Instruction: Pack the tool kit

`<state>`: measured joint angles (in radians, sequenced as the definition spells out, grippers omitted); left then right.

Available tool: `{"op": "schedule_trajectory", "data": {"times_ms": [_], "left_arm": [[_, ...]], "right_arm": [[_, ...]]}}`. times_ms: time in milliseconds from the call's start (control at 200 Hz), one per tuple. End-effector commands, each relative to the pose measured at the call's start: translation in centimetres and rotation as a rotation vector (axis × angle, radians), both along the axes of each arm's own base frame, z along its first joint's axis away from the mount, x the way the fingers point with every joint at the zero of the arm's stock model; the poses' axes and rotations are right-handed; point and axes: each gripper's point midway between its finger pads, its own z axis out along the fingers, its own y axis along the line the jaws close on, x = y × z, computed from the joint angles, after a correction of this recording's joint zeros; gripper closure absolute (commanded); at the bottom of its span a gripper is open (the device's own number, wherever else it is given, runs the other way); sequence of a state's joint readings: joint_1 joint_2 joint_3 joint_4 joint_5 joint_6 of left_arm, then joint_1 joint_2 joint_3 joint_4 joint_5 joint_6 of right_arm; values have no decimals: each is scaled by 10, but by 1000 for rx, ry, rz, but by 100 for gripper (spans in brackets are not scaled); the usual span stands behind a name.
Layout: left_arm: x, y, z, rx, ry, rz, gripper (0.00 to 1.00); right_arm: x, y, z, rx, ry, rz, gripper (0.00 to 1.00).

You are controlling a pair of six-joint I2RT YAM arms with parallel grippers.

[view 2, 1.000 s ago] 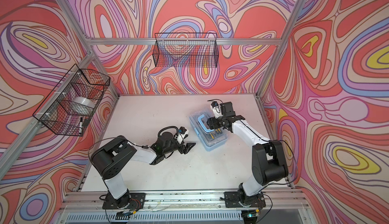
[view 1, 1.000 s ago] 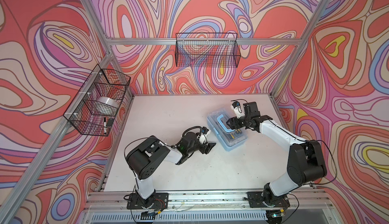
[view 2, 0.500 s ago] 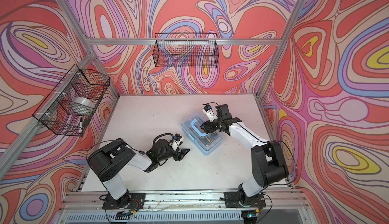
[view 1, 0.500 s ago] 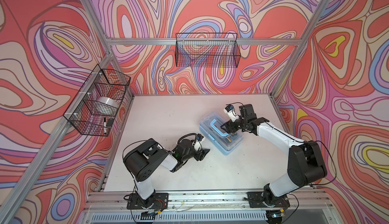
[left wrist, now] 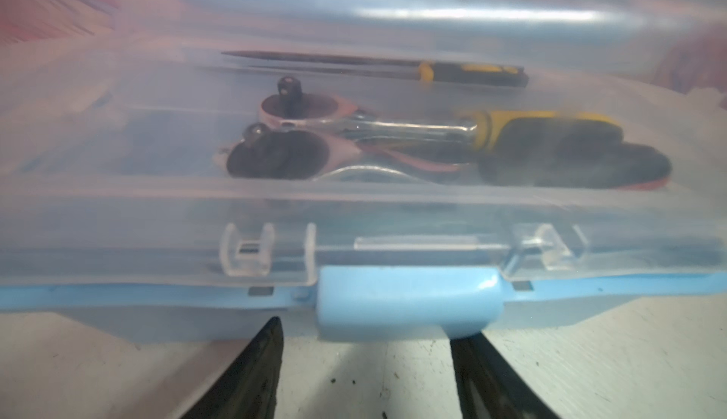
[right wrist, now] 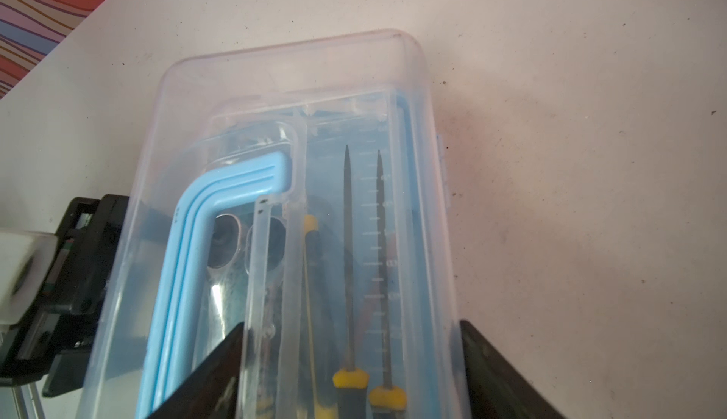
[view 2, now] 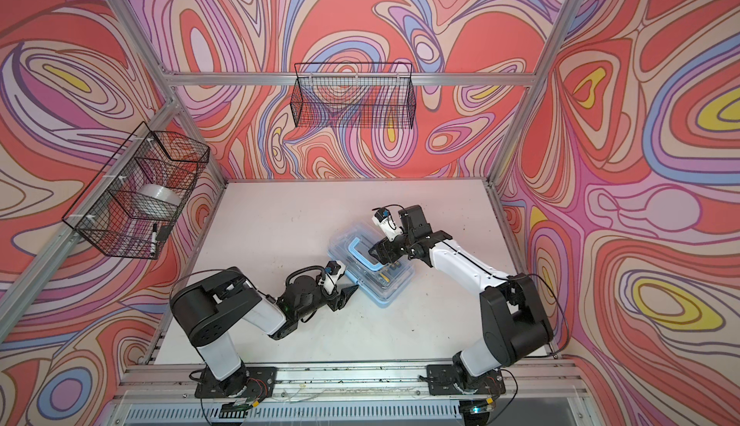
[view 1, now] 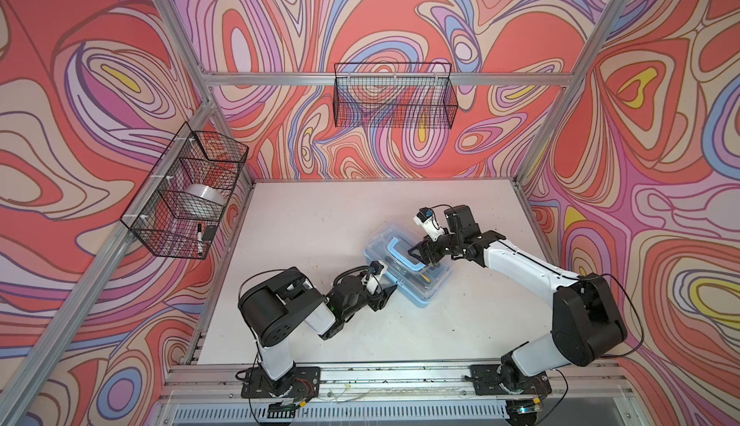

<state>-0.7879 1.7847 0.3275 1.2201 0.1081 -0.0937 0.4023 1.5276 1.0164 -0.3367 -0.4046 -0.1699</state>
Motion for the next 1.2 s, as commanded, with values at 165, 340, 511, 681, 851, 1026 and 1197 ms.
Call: {"op": "schedule_trajectory", "data": {"times_ms": [165, 340, 511, 681, 851, 1026, 1197], "left_arm": [[7, 0, 15, -59, -66, 34, 35], [7, -1, 15, -61, -65, 33, 35], [3, 2, 12, -55, -53, 33, 37], [4, 2, 10, -46, -58, 34, 41], [6, 0, 10, -41, -68, 32, 42], [8, -1, 13, -36, -88, 32, 44], [11, -3, 16, -24, -116, 31, 46]], "right_arm": [[-37, 1, -39, -22, 211, 17, 33], [-32, -1, -51, -165, 177, -19, 30], [-25, -5, -66, -272, 180, -63, 31], [-24, -1, -63, -243, 170, -63, 31], [-28, -4, -66, -260, 176, -56, 32], [-33, -5, -69, -261, 187, -49, 32], [-34, -4, -71, -252, 196, -44, 32]]}}
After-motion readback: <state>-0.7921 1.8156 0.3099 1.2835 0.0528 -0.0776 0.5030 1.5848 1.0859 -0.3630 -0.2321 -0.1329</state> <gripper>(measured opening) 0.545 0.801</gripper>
